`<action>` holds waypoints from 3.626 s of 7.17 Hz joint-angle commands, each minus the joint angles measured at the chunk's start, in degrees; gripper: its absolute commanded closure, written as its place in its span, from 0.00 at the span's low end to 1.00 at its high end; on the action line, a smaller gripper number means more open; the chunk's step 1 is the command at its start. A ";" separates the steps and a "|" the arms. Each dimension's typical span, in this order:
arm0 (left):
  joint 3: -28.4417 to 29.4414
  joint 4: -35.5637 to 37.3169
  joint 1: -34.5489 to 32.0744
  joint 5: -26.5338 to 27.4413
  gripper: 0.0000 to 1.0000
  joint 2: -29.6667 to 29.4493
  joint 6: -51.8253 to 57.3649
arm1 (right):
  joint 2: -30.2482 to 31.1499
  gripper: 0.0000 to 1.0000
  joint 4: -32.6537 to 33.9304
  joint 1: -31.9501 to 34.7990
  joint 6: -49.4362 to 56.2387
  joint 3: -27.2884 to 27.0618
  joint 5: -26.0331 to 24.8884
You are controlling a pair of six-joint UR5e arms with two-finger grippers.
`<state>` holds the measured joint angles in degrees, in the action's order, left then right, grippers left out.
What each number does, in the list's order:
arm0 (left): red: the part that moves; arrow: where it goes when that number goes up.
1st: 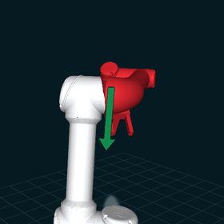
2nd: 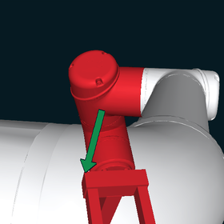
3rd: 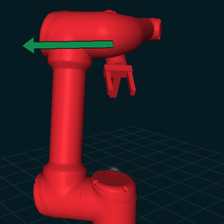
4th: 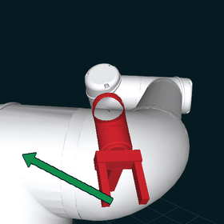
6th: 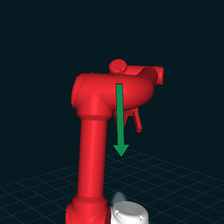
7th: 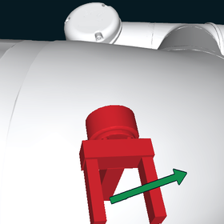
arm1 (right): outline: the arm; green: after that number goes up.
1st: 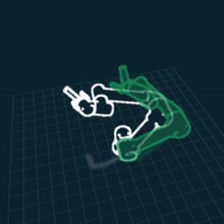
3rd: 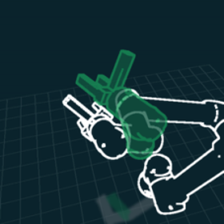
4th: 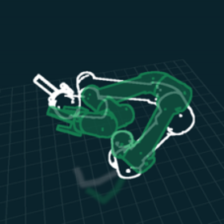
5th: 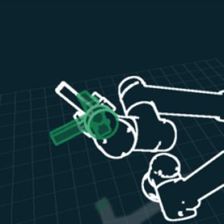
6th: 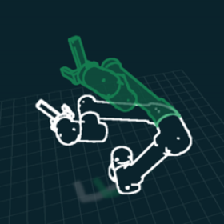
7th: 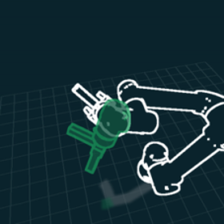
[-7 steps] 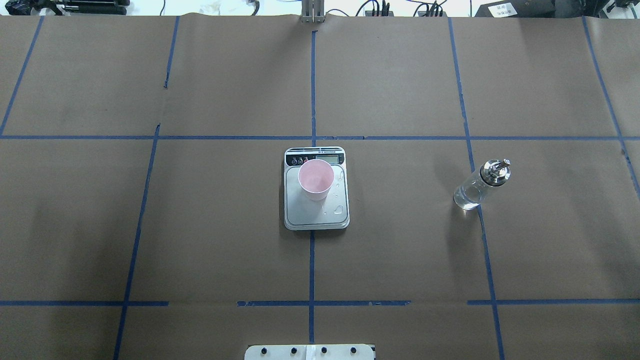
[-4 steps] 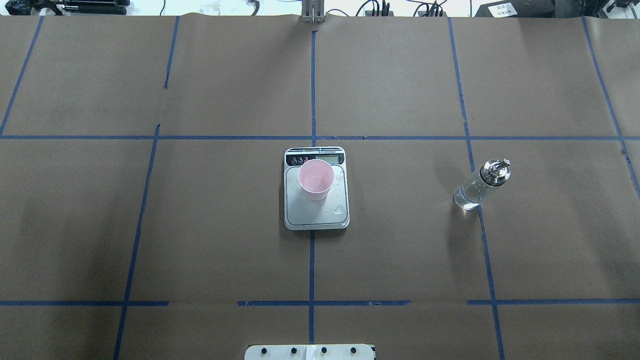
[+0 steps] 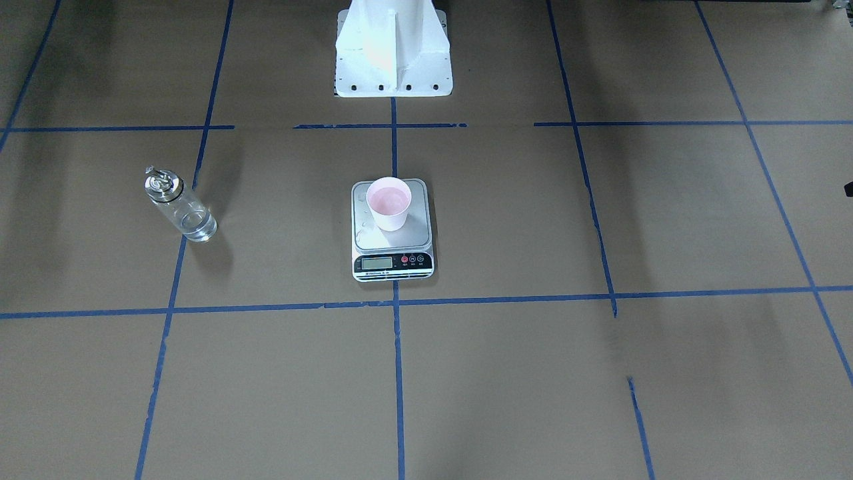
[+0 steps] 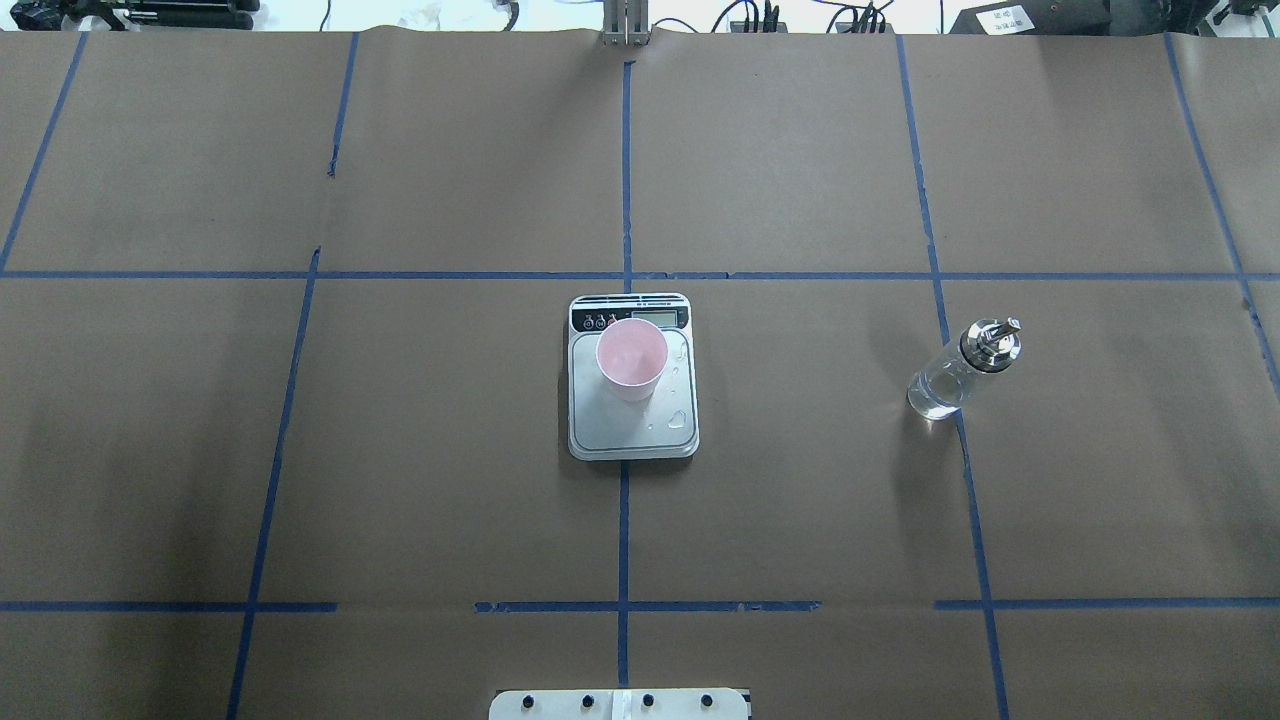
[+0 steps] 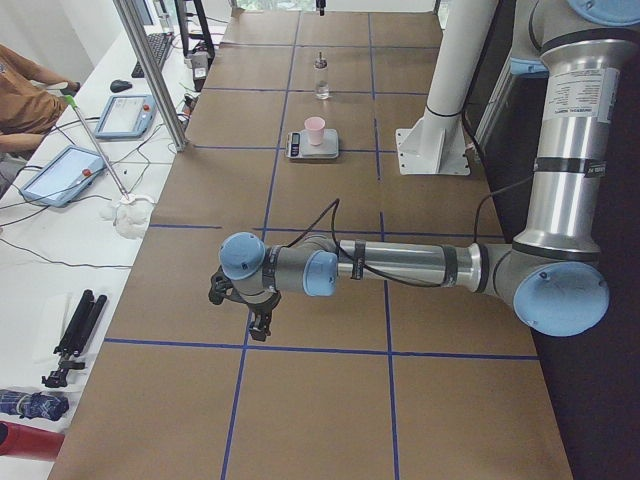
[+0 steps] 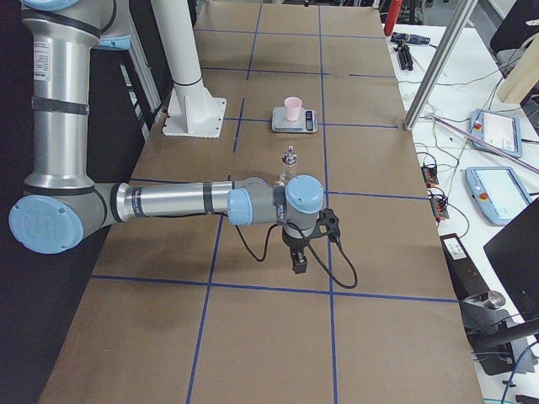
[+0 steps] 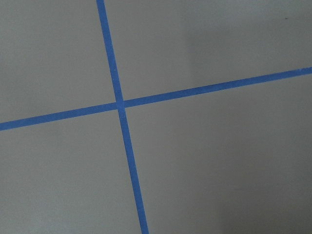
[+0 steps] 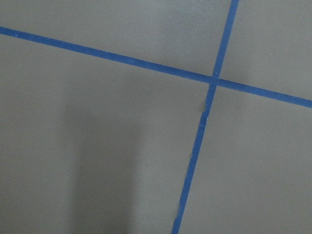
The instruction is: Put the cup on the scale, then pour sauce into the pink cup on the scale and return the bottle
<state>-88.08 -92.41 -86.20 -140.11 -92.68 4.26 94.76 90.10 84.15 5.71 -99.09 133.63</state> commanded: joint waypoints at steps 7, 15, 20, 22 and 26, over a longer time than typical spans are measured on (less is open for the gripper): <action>-0.06 -3.22 -3.09 5.55 0.00 -1.54 -0.30 | -4.50 0.00 2.27 -0.04 0.00 4.34 -2.14; -2.53 -3.31 -3.09 5.55 0.00 -0.66 -0.04 | -4.50 0.00 2.44 -0.04 -0.09 3.38 -1.09; -2.18 -3.31 -2.92 5.64 0.00 -0.66 -0.13 | -4.41 0.00 2.36 -0.04 0.00 3.11 -1.18; -2.18 -3.31 -2.92 5.73 0.00 -0.74 -0.13 | -4.41 0.00 2.27 -0.04 0.00 3.37 -1.18; -2.18 -3.40 -2.92 5.73 0.00 -0.66 -0.13 | -4.41 0.00 2.18 -0.04 0.00 3.55 -1.18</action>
<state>-90.26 -95.79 -89.12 -134.40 -93.38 4.13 90.35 92.32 84.11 5.72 -95.63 132.45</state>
